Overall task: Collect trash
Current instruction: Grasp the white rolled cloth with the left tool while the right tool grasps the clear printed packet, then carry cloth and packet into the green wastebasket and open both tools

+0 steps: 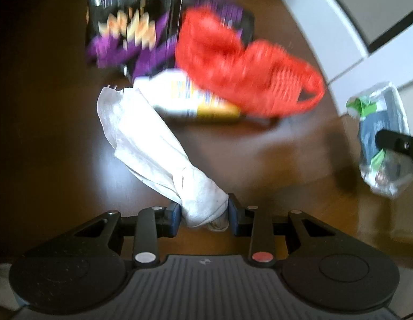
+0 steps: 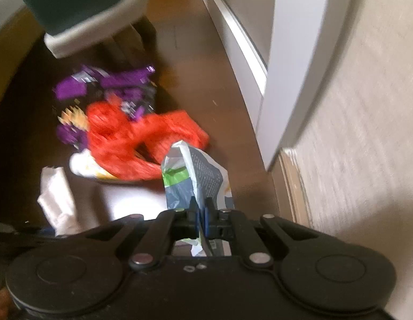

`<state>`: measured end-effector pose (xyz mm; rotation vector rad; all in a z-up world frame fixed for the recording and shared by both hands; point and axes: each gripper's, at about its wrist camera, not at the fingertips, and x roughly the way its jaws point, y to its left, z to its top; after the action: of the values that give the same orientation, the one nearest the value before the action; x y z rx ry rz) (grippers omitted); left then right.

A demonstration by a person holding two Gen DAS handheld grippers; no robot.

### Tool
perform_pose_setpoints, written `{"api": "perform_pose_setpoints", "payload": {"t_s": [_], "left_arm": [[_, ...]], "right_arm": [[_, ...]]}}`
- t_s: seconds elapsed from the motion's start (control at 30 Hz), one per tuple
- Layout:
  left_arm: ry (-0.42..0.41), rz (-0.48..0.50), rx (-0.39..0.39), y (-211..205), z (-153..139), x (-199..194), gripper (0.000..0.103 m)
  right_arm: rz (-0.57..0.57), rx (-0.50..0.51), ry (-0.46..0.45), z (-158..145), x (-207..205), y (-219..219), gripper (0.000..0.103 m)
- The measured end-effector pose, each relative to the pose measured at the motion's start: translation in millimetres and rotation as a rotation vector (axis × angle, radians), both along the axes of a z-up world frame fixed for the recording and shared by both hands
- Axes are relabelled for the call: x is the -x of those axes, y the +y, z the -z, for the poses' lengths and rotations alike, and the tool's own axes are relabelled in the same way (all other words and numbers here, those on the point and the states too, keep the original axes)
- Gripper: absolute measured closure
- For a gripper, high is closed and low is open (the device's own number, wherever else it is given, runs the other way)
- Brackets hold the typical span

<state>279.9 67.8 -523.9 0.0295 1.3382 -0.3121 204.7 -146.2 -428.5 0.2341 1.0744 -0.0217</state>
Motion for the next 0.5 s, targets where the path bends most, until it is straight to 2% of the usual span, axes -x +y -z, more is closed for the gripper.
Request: {"api": "perform_pose_setpoints", "payload": {"t_s": [0.1, 0.17, 0.5], "left_arm": [[-0.059, -0.011, -0.01, 0.0, -23.4, -7.2, 0.069], [-0.086, -0.026, 0.011, 3.6, -38.6, -13.8, 0.069], [-0.282, -0.018, 0.052, -0.5, -156.5, -34.4, 0.069]], "right_arm": [[-0.006, -0.022, -0.054, -28.7, -0.7, 1.4, 0.1], [-0.013, -0.032, -0.093, -45.0, -3.9, 3.4, 0.1], [-0.028, -0.09, -0.271, -121.8, -20.2, 8.0, 0.1]]}}
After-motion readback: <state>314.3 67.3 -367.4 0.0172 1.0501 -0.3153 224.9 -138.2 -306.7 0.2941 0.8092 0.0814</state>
